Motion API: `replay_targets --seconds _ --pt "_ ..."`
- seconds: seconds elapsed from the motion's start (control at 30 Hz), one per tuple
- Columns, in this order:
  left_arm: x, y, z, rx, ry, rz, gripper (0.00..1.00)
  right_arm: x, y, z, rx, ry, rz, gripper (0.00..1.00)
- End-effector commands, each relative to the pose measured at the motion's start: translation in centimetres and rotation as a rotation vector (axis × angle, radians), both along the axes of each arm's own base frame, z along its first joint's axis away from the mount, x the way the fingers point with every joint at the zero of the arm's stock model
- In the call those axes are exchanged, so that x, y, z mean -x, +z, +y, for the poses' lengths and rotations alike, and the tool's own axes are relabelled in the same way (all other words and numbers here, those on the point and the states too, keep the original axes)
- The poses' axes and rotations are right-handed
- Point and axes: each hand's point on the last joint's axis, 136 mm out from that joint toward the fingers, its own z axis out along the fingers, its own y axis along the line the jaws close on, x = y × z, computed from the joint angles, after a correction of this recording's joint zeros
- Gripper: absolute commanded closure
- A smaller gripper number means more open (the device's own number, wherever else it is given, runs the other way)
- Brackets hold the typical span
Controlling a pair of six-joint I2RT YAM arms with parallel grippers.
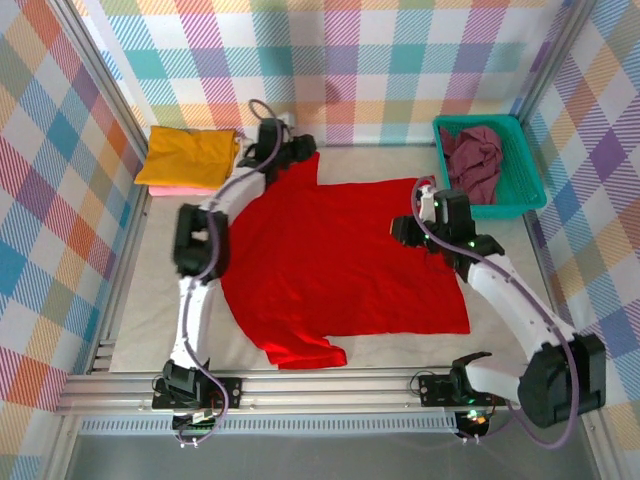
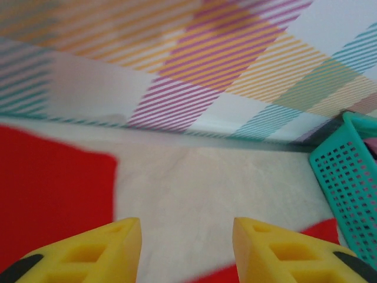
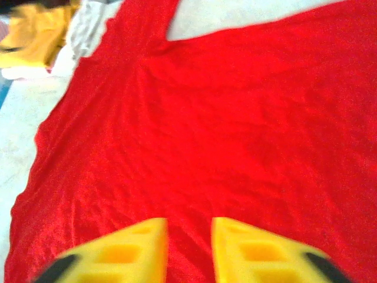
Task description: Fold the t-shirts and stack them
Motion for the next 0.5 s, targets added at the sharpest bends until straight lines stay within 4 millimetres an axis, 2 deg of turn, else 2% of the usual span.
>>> replay_targets --seconds 0.0,0.07,0.1,0.2,0.27,0.33,0.47 --pt "6.7 10.2 2.4 0.005 0.087 -0.160 0.57 -1.0 -1.8 -0.7 0.049 -0.045 0.085 0.84" --pt "10.4 7.0 4.7 -0.084 0.152 -0.050 0.58 -1.7 -2.8 -0.6 0.065 -0.062 0.117 0.95" --pt "12.2 4.5 6.2 -0.134 0.197 0.016 0.62 -2.2 -3.2 -0.8 0.078 -0.076 0.125 1.00" --pt "15.6 -0.2 9.3 -0.239 0.272 0.131 0.67 -3.7 -4.7 -1.5 0.149 -0.126 0.175 1.00" --pt "16.7 -2.8 10.2 -0.306 0.271 0.201 0.72 -4.8 -6.1 -2.2 0.211 -0.161 0.227 1.00" --pt "17.0 -4.7 10.2 -0.340 0.250 0.258 0.79 -5.8 -7.3 -2.3 0.236 -0.176 0.269 1.00" --pt "16.1 -8.1 9.9 -0.367 0.217 0.349 0.86 -7.9 -9.7 -2.7 0.248 -0.222 0.337 1.00"
